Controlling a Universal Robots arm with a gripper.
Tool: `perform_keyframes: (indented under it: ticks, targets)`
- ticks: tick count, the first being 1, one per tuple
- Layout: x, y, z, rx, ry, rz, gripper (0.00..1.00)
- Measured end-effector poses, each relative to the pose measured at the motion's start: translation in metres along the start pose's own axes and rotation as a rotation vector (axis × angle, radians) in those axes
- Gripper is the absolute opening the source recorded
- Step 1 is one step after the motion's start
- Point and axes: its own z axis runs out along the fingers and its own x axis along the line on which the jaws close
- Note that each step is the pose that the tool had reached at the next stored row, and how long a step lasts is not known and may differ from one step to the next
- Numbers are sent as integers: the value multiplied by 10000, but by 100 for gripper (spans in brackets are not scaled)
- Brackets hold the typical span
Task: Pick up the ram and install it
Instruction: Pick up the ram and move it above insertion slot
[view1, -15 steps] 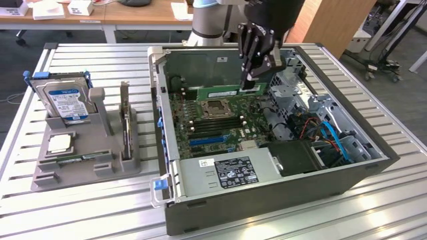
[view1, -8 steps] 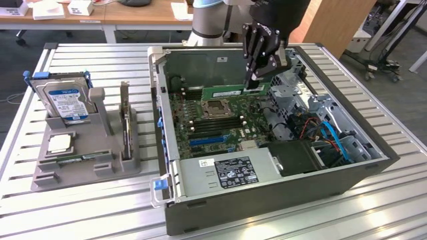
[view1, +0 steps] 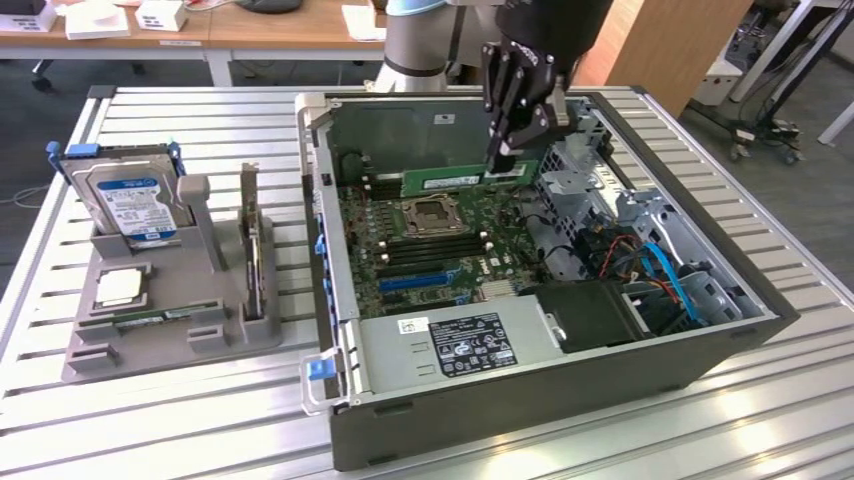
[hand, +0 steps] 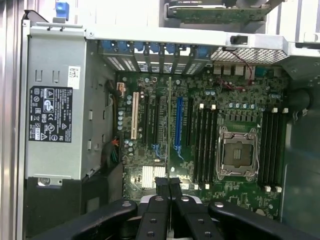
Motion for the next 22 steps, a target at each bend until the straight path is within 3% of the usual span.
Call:
perform_keyframes:
  ticks: [22]
  targets:
    - [-344, -12, 11, 0, 0, 9, 11]
